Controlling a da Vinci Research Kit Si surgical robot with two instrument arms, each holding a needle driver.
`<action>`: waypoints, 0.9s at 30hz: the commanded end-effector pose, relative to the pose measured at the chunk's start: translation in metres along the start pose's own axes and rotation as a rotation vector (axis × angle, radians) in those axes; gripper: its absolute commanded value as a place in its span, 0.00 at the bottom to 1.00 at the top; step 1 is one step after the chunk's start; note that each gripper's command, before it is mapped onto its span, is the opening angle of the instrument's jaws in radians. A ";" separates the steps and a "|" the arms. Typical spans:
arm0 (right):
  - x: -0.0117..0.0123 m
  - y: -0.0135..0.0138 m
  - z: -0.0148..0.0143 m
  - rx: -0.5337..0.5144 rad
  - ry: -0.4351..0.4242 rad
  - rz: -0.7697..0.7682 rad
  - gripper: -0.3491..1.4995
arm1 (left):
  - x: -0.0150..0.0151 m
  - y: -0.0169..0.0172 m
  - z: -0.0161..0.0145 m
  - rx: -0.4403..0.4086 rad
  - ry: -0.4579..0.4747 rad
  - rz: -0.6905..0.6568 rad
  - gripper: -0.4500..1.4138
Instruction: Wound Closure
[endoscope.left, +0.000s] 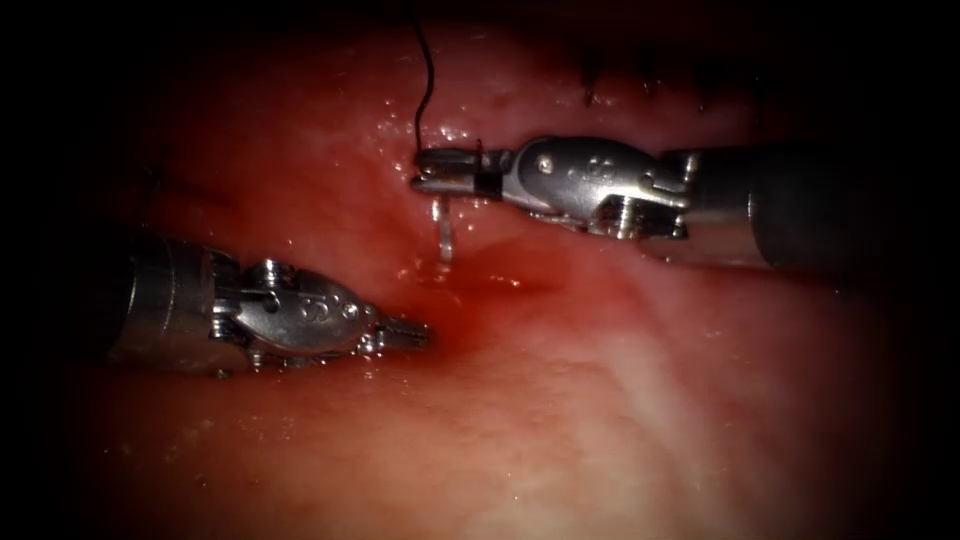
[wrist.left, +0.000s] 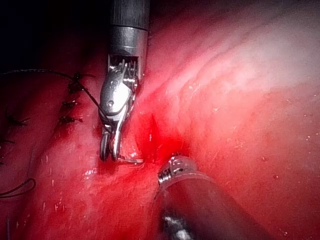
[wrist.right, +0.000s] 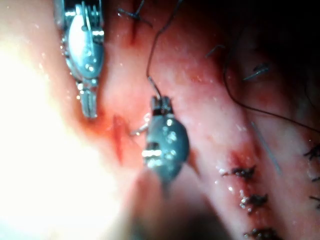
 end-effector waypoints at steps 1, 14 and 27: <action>0.0002 0.0003 0.0004 -0.013 -0.001 0.019 0.00 | 0.0000 0.0001 0.0009 0.000 0.001 0.001 0.13; 0.0005 0.0004 0.0000 -0.014 0.039 0.192 0.00 | -0.0002 0.0003 0.0014 0.005 -0.008 0.002 0.13; 0.0005 0.0009 -0.0007 -0.047 0.051 0.428 0.00 | -0.0006 0.0001 0.0018 0.008 -0.016 0.007 0.13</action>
